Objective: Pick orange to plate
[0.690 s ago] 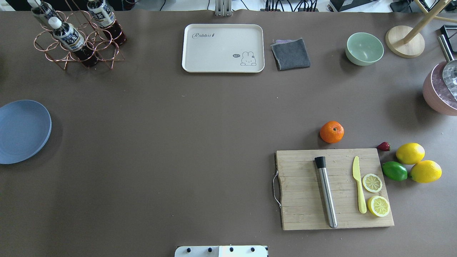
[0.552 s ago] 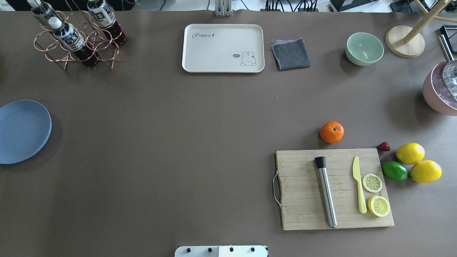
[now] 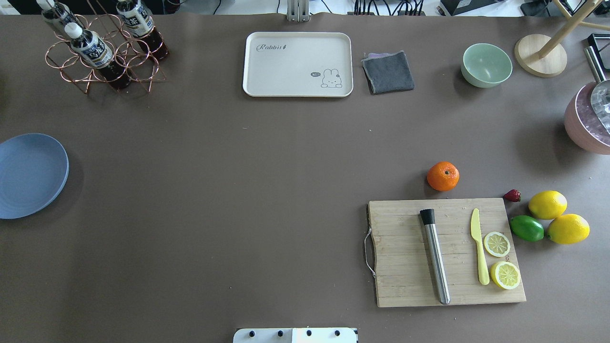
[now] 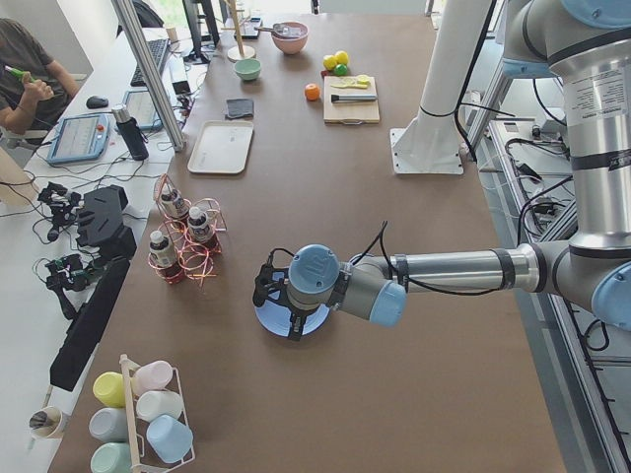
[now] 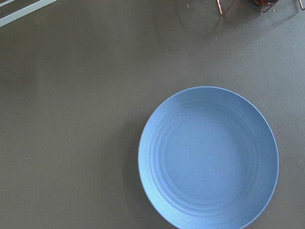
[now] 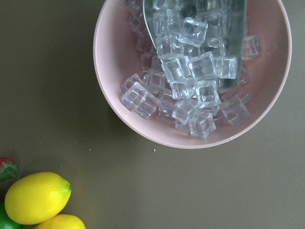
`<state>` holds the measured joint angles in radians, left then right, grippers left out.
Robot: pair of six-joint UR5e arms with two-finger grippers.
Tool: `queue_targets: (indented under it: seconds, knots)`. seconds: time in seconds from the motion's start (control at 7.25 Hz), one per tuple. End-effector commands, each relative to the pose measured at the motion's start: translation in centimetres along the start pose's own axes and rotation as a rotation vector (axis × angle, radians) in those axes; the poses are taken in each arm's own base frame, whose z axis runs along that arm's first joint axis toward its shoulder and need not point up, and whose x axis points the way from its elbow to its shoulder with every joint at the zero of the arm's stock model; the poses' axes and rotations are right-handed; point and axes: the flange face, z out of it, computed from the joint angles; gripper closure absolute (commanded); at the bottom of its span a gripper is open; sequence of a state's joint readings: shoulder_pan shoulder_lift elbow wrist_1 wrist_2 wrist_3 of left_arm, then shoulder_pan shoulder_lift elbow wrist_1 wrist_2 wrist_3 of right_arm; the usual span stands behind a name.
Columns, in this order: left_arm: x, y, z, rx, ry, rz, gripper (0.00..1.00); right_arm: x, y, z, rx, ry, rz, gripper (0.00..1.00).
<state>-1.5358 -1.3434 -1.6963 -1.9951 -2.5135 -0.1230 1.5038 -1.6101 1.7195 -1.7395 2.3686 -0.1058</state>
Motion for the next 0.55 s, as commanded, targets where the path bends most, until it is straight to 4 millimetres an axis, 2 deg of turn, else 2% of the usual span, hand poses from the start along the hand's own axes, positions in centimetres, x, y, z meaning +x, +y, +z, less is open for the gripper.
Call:
queue_targets:
  seconds: [0.0,0.41]
  knots:
    - [0.41,0.00,-0.74,0.017,-0.002,0.006,0.03,0.43,0.89,0.85,-0.017,-0.003,0.011,0.00]
    - [0.67,-0.07,-1.02,0.028,-0.002,-0.001,0.03,0.37,1.01,0.95,-0.016,-0.018,0.010,0.00]
